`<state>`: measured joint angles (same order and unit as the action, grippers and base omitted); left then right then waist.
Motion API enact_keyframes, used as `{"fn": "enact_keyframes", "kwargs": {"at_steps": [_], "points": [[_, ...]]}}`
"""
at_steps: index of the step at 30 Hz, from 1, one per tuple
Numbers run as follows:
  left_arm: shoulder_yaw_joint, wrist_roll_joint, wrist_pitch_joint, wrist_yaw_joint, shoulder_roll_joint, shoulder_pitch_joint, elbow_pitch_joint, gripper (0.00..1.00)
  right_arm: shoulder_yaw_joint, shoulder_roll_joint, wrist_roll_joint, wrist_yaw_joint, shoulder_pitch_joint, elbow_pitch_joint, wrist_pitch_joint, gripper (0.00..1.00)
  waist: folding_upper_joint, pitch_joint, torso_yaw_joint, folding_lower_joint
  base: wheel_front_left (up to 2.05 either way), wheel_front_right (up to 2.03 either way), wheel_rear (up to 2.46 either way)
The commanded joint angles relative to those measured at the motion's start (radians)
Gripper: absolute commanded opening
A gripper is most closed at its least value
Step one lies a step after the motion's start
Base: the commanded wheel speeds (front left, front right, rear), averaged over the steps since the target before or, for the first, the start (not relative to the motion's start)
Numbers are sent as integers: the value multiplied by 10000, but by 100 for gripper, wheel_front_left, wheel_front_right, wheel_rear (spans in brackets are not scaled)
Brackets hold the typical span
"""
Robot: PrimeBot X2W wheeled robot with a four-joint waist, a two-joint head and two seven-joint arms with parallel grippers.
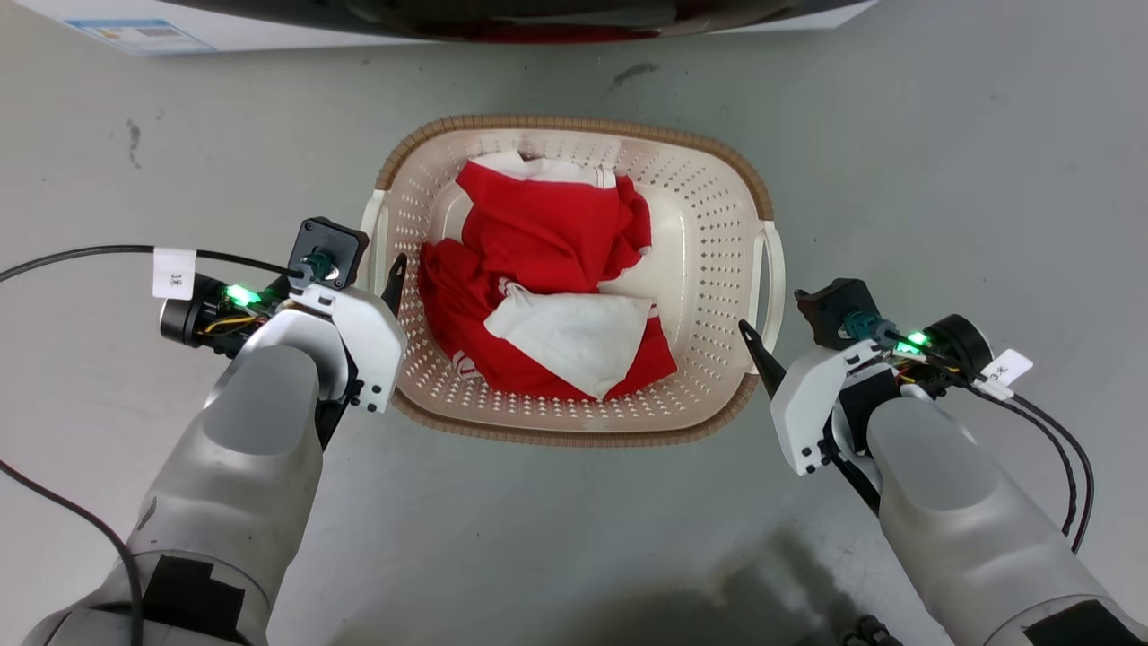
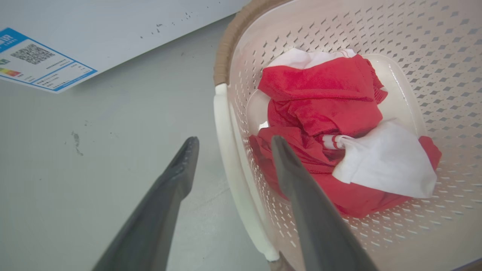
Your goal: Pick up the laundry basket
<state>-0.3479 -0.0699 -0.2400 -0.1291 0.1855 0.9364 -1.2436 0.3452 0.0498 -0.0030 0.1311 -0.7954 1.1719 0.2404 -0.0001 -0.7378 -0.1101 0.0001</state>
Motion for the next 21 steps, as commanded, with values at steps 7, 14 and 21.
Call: {"fn": "enact_keyframes", "kwargs": {"at_steps": [7, 14, 21], "points": [[-536, -493, 401, -4, 43, 433, -259, 100, 356, 8, 638, -8, -549, 276, -278, 100, 1, -675, -60, -1, 0, 0, 0], [-1080, -846, 582, -4, 105, 677, -330, 100, 577, 8, 1059, -7, -833, 380, -410, 100, 1, -1032, -52, -1, 0, 0, 0], [-1795, -1304, 752, -5, 4, 726, -363, 0, 752, 40, 1242, -7, -1067, 558, -587, 0, 1, -1073, 40, -1, 0, 0, 0]]}}
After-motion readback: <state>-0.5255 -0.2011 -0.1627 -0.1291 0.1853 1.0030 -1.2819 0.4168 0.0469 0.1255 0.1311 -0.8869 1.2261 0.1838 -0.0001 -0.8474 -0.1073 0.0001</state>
